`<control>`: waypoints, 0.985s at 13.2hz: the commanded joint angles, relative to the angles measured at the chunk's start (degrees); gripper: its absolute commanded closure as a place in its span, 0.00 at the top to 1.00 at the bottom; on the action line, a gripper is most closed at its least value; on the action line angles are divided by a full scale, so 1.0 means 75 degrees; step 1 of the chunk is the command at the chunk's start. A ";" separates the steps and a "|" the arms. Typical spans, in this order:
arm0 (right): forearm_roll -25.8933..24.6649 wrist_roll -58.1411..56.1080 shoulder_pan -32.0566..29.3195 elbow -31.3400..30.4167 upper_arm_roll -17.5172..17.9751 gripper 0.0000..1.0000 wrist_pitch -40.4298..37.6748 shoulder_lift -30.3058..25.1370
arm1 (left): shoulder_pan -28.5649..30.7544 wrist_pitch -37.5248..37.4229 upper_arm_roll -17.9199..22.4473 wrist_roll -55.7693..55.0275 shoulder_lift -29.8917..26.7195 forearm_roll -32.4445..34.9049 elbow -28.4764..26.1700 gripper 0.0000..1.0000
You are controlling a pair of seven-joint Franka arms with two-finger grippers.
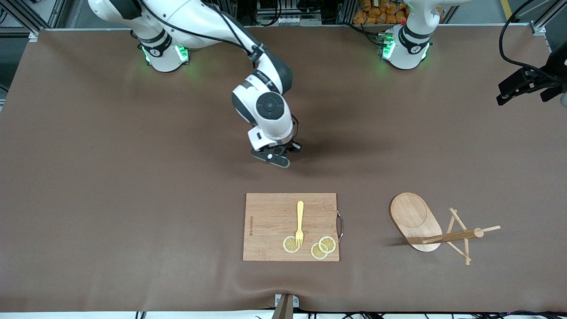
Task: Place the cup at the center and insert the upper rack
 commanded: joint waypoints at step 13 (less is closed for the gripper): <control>-0.0092 0.1853 0.0726 0.0538 -0.0135 1.00 0.1105 0.0648 | -0.0070 0.0084 -0.0118 0.0230 0.0053 -0.0453 -0.0086 1.00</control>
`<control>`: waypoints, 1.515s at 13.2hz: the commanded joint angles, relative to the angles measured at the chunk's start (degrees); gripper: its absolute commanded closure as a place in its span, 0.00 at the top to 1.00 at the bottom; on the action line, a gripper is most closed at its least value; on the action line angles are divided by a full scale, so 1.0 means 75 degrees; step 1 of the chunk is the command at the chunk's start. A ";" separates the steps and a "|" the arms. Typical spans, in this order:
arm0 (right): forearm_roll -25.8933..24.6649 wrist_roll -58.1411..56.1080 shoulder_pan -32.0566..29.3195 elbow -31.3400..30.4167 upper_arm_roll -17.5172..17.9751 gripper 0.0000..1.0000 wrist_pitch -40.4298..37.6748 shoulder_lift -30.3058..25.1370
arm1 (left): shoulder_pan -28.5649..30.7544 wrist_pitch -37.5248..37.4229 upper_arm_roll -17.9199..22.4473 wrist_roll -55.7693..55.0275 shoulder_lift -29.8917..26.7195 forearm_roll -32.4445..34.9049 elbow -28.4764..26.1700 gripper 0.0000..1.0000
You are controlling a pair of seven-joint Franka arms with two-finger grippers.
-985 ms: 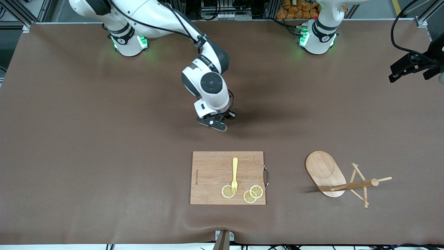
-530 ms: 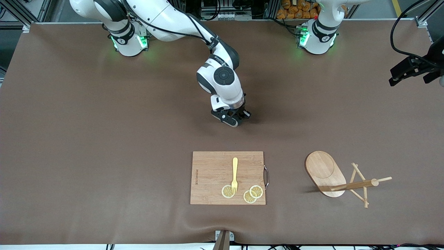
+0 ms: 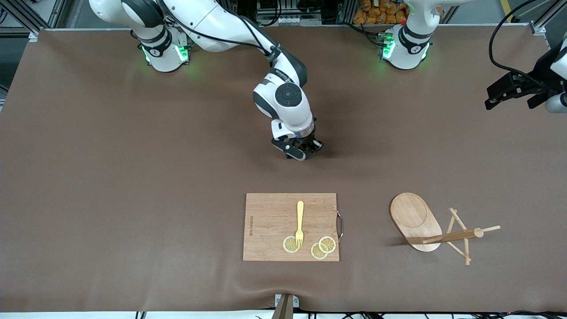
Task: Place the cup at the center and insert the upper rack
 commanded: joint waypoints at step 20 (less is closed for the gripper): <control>-0.0035 -0.7087 -0.3394 0.0776 -0.0164 1.00 -0.4237 -0.1984 | -0.2051 0.1179 -0.0653 -0.4740 0.1566 0.0321 0.0500 1.00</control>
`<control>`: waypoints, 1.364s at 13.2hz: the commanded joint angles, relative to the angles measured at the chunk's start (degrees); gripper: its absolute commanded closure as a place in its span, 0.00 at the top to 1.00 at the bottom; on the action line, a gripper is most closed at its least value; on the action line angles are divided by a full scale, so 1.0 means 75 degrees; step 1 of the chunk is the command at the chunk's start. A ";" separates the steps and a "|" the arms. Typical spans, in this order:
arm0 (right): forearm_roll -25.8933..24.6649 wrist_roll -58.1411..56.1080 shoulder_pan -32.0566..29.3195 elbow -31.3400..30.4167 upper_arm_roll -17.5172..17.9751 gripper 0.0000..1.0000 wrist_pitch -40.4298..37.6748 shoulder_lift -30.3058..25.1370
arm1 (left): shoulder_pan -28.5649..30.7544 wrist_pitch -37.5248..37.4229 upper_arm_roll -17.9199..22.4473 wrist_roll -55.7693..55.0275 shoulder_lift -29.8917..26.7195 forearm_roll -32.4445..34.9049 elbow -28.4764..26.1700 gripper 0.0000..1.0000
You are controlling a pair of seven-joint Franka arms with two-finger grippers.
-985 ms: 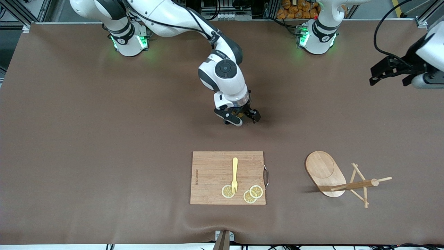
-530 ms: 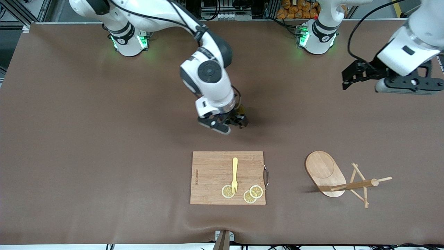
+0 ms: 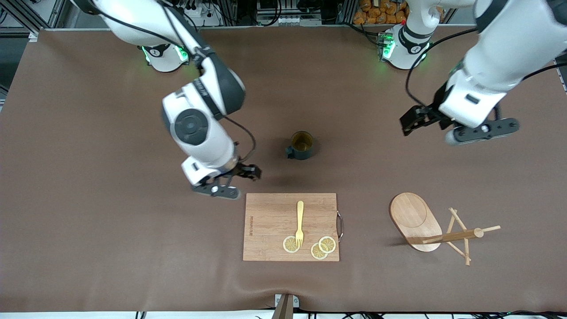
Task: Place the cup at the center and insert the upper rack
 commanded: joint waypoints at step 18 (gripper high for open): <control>-0.0912 -0.5152 -0.2471 -0.2406 -0.0757 1.00 -0.2165 -0.4045 | -0.2529 0.4653 0.0088 -0.5792 0.3470 0.1500 0.0311 1.00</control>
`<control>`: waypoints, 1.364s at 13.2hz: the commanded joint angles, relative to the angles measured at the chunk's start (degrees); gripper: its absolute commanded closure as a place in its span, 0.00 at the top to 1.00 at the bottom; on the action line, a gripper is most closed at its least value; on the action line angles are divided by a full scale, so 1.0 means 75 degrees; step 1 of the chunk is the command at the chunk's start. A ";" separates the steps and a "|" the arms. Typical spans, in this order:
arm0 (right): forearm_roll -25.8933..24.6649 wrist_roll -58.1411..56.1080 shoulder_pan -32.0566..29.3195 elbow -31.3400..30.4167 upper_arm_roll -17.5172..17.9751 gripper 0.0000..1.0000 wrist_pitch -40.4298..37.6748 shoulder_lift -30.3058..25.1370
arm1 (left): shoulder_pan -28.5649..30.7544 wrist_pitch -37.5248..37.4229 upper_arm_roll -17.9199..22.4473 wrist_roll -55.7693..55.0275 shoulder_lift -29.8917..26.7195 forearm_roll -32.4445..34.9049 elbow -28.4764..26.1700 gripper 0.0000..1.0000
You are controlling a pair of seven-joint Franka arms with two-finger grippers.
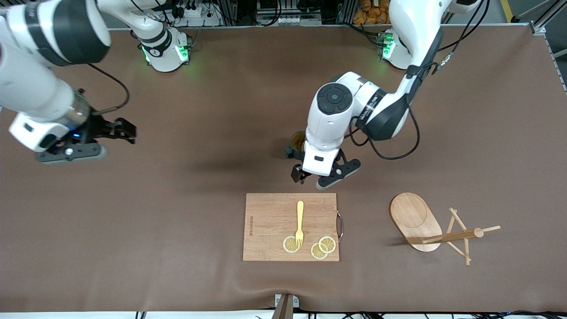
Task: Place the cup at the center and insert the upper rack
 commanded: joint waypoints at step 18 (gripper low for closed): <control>0.0452 0.1398 -0.0683 0.0149 -0.0409 1.00 -0.1542 -0.0684 | -0.3984 0.1612 0.2437 -0.1405 0.1802 0.1149 0.1013 0.93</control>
